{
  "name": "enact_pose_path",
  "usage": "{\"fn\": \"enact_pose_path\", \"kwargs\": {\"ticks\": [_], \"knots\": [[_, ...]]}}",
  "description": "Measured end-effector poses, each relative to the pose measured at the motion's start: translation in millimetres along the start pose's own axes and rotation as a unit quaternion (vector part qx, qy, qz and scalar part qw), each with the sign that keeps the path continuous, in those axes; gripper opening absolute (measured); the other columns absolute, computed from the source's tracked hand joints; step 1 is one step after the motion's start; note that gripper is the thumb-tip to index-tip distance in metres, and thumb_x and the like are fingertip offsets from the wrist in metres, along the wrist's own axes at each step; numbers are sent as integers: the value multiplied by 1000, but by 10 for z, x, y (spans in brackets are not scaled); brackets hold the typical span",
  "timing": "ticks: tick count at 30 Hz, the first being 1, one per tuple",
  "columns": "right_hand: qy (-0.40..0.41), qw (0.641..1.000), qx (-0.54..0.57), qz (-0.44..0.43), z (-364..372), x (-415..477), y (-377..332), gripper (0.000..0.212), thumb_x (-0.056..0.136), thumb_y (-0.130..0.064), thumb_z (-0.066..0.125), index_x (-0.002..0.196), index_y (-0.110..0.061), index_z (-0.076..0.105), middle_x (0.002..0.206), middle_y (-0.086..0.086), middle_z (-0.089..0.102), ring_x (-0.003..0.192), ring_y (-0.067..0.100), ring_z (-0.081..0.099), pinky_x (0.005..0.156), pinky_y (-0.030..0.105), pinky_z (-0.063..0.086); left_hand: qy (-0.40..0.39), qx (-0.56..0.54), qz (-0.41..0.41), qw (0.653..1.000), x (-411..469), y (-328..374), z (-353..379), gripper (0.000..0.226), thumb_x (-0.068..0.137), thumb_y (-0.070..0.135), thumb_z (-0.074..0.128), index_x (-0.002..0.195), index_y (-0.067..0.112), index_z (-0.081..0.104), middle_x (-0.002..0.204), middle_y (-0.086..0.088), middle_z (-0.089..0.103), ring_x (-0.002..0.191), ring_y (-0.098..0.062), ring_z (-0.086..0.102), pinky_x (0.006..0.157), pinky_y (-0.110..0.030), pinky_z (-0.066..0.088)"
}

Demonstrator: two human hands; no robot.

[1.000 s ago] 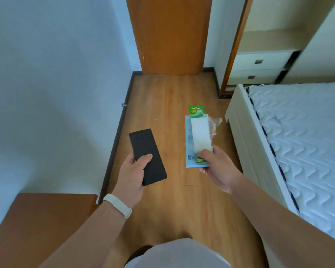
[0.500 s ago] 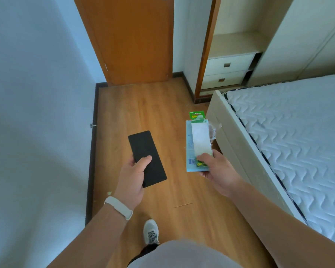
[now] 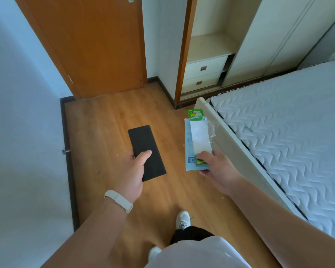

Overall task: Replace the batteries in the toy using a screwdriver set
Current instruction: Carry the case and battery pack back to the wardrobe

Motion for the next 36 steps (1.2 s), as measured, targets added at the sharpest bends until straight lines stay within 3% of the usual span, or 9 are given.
{"fn": "enact_pose_path", "kwargs": {"ticks": [5, 10, 15, 17, 20, 26, 32, 34, 36], "knots": [[23, 999, 24, 2, -94, 620, -207, 19, 92, -16, 61, 110, -12, 59, 97, 6, 72, 80, 12, 70, 62, 26, 50, -16, 28, -7, 999, 631, 194, 212, 40, 76, 39, 75, 113, 27, 71, 108, -1, 77, 101, -24, 74, 97, -50, 56], [13, 999, 40, 4, -97, 1406, -594, 22, 93, -19, 60, 113, -11, 58, 101, 7, 71, 85, 15, 68, 63, 27, 49, 6, 47, -5, 999, 1373, 541, 506, 27, 86, 32, 73, 112, 25, 71, 104, -1, 78, 97, -23, 75, 88, -43, 59], [-3, 1000, 31, 3, -166, 2106, -1209, 44, 82, -30, 65, 121, -12, 57, 114, 12, 69, 106, 26, 67, 81, 40, 55, 5, 59, -10, 998, 2080, 978, 947, 21, 91, 26, 71, 113, 24, 70, 103, 1, 78, 94, -19, 76, 82, -38, 58], [-12, 1000, 25, -3, -217, 2363, -1439, 36, 86, -27, 65, 118, -14, 57, 112, 12, 68, 106, 26, 67, 91, 44, 54, 3, 61, -1, 998, 2346, 1128, 1140, 24, 92, 24, 71, 116, 22, 69, 105, 0, 78, 95, -19, 76, 82, -39, 59], [-10, 999, 37, -12, -328, 2678, -1702, 22, 93, -19, 61, 114, -14, 58, 107, 10, 68, 100, 23, 66, 83, 37, 52, -7, 63, -3, 998, 2676, 1255, 1401, 25, 92, 22, 70, 117, 20, 68, 106, -1, 78, 94, -20, 76, 84, -40, 59], [11, 999, 51, 5, -439, 3177, -1894, 27, 92, -18, 61, 118, -16, 57, 107, 9, 69, 98, 21, 66, 75, 33, 50, -34, 56, -18, 998, 3293, 1439, 1687, 20, 92, 19, 70, 112, 24, 69, 103, 1, 79, 92, -18, 76, 72, -33, 59], [61, 996, 64, 32, -385, 3839, -2140, 41, 83, -26, 67, 121, -16, 55, 114, 14, 67, 98, 22, 66, 72, 32, 51, -60, 48, -26, 997, 4133, 1668, 1838, 25, 76, 27, 75, 101, 29, 75, 105, -1, 78, 96, -22, 76, 79, -39, 58], [78, 995, 63, 29, -352, 4094, -2296, 51, 76, -30, 68, 123, -17, 55, 115, 14, 66, 101, 23, 65, 74, 34, 52, -78, 49, -32, 995, 4464, 1777, 1899, 31, 74, 29, 76, 104, 29, 73, 105, 0, 78, 96, -22, 76, 81, -41, 58], [107, 991, 71, 29, -333, 4367, -2468, 46, 82, -27, 68, 124, -17, 54, 115, 14, 66, 105, 25, 65, 76, 35, 54, -90, 56, -39, 994, 4820, 1917, 1954, 38, 72, 31, 77, 110, 28, 70, 105, 1, 78, 97, -22, 75, 84, -43, 59]]}}
Point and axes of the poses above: each hand's wrist, its own x-axis towards the middle knuckle, its own z-axis out of the palm, y = z × x, the point moved 5 cm from there along x, towards the middle knuckle
